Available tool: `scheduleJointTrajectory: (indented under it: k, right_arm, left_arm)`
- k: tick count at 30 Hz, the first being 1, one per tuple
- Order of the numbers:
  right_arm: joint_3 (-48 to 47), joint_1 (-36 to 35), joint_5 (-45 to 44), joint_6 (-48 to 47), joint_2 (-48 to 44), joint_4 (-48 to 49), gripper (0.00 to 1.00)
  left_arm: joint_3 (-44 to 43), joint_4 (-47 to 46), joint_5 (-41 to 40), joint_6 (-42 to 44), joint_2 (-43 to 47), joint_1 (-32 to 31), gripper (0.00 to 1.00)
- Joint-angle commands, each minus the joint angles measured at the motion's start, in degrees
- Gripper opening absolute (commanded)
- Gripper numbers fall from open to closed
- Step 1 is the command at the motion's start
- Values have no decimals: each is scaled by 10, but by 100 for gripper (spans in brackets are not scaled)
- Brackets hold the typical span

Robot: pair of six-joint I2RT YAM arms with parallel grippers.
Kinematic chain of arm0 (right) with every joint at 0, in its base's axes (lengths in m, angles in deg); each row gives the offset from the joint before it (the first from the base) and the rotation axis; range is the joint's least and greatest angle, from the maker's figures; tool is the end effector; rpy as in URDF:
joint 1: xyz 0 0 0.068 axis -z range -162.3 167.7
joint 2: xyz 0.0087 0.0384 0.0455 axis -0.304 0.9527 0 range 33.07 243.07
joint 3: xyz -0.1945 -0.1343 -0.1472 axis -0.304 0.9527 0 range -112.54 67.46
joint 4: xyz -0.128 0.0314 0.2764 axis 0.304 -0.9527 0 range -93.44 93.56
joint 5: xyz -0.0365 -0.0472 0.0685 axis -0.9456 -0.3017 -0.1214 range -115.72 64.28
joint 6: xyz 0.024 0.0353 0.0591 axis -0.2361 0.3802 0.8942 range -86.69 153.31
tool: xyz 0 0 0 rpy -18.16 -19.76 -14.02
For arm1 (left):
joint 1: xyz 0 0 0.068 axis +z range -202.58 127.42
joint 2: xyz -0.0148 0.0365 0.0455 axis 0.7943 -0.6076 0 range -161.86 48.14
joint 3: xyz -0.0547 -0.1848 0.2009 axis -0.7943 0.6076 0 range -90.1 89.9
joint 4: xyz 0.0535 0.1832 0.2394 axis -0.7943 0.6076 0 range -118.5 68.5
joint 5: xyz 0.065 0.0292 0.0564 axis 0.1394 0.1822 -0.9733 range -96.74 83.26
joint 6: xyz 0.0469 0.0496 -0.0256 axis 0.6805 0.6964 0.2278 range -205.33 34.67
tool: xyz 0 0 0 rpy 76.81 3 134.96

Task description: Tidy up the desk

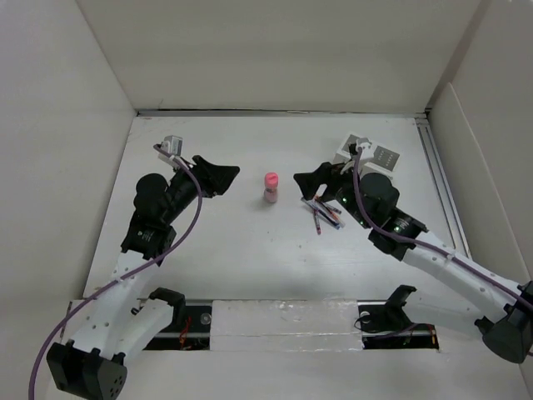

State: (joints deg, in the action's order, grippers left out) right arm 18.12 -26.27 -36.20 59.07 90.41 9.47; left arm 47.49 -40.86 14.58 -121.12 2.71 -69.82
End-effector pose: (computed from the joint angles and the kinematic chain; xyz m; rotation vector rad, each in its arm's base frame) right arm 0.2276 0.2043 0.3545 -0.1176 1.6609 0.7894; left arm 0.2364 -0.0964 0.3714 0.0844 1.4975 -1.0165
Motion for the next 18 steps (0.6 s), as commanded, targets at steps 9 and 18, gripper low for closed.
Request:
scheduleJointTrajectory:
  k: [9, 18]
  right_arm:
    - [-44, -8, 11, 5, 64, -38, 0]
    - [-138, -31, 12, -17, 184, -112, 88]
  left_arm:
    - [-145, 102, -56, 94, -48, -10, 51]
    - [-123, 104, -141, 133, -37, -5, 15]
